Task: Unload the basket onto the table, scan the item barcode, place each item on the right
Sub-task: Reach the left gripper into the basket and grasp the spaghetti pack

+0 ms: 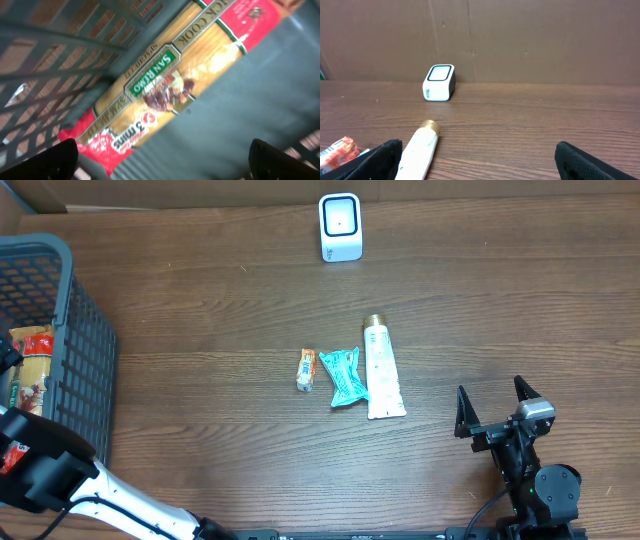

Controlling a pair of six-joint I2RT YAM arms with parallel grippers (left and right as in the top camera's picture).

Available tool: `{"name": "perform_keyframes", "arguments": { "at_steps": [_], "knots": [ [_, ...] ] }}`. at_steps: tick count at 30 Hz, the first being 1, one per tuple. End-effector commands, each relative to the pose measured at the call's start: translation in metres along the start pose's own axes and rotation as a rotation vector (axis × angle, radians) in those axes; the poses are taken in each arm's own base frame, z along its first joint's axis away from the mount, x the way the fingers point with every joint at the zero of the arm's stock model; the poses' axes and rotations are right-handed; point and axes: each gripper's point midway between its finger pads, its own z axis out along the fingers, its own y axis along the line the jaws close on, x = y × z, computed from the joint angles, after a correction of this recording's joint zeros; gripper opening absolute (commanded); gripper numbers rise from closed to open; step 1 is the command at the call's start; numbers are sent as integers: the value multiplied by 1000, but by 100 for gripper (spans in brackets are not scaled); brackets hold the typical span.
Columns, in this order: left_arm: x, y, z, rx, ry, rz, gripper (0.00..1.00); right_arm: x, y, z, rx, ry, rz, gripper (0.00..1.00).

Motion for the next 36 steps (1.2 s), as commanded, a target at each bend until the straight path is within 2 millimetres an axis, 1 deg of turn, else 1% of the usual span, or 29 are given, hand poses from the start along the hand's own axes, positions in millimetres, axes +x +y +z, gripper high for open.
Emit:
{"name": "perform_keyframes", "arguments": {
  "at_steps": [1,5,7,10,11,12,14,16,18,20,26,31,36],
  "knots": [
    [-2,-6,18,-31,23,74,100,2,0,0,2,-3,2,100],
    [-10,-17,41,-7,22,154,100,2,0,0,2,-3,2,100],
    [-12,-27,53,34,23,208,100,2,0,0,2,-3,2,100],
    [-11,-37,70,64,41,257,100,2,0,0,2,-3,2,100],
    [-9,-39,77,65,57,260,100,2,0,0,2,-3,2,100],
    [-4,-40,90,64,91,264,100,2,0,0,2,-3,2,100],
    [4,-38,104,50,134,268,100,2,0,0,2,-3,2,100],
    [9,-34,117,24,166,272,100,2,0,0,2,-3,2,100],
    [11,-34,125,20,182,274,100,2,0,0,2,-3,2,100],
    [11,-35,131,20,184,274,100,2,0,0,2,-3,2,100],
    [6,-36,138,19,157,272,100,2,0,0,2,-3,2,100],
    [12,-40,150,33,164,365,97,2,0,0,2,-3,2,100],
    [11,-44,156,59,147,427,97,2,0,0,2,-3,2,100]
  ]
}}
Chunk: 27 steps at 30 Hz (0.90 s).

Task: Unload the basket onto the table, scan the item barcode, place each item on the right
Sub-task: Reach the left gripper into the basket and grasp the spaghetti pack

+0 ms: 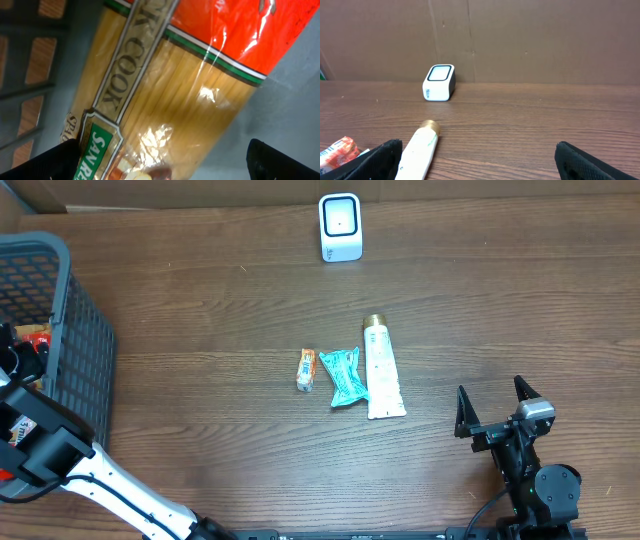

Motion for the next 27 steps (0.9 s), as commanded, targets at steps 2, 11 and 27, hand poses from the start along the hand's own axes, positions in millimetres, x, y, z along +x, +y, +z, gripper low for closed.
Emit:
{"name": "perform_keyframes", "arguments": {
  "at_steps": [2,11,27],
  "knots": [
    [10,-13,47,43,65,105,100,2,0,0,2,-3,3,100],
    [18,-3,66,-28,88,139,95,2,0,0,2,-3,3,100],
    [-1,-36,52,141,-13,111,4,2,0,0,2,-3,3,100]
  ]
}}
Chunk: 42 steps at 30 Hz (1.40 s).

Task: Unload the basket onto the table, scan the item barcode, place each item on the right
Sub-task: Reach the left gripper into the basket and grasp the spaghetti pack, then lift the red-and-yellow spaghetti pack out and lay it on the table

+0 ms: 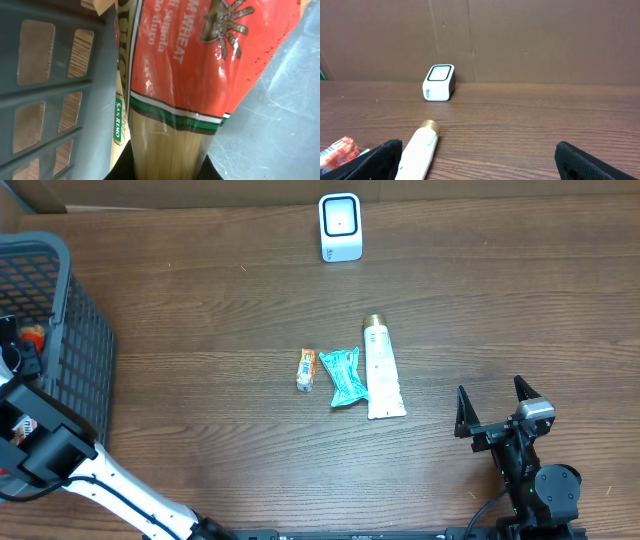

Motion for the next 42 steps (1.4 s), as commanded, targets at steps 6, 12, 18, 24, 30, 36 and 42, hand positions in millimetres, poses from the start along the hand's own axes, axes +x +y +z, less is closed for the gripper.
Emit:
{"name": "perform_keyframes", "arguments": {
  "at_steps": [6,12,18,24,30,36,42],
  "knots": [
    [-46,-41,-51,313,-165,-59,4,2,0,0,2,-3,3,100],
    [-86,-20,-172,303,-432,-118,4,2,0,0,2,-3,3,100],
    [-85,-6,-283,255,-634,-140,4,2,0,0,2,-3,3,100],
    [-56,-15,-394,259,-827,-146,4,2,0,0,2,-3,3,100],
    [4,-55,-498,348,-992,-70,4,2,0,0,2,-3,3,100],
    [51,-118,-561,569,-1066,5,4,2,0,0,2,-3,3,100],
    [78,-187,-531,720,-812,88,4,2,0,0,2,-3,3,100]
  ]
}}
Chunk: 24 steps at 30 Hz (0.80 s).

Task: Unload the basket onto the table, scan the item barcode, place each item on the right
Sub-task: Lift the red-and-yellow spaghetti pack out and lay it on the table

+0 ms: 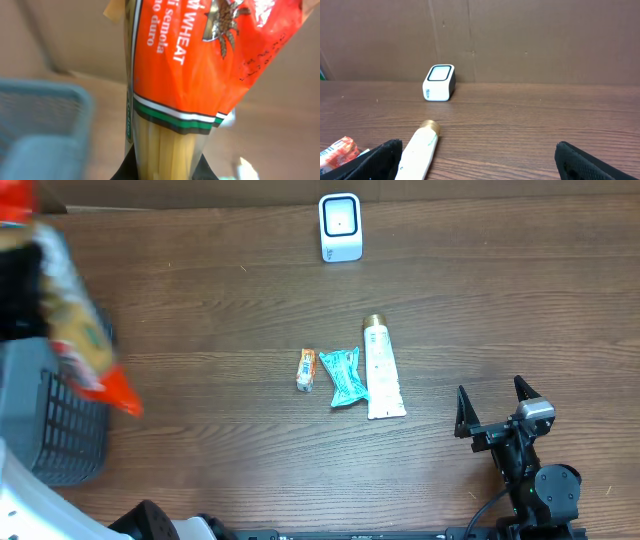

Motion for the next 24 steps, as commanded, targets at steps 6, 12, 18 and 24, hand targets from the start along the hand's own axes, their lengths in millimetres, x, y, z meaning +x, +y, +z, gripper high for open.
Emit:
{"name": "perform_keyframes", "arguments": {
  "at_steps": [6,12,18,24],
  "knots": [
    [75,-32,94,107,395,-17,4,2,0,0,2,-3,2,100],
    [146,-47,176,152,632,-24,4,2,0,0,2,-3,3,100],
    [245,-67,256,105,742,-81,4,2,0,0,2,-3,3,100],
    [312,-88,287,110,765,-144,4,2,0,0,2,-3,2,100]
  ]
}}
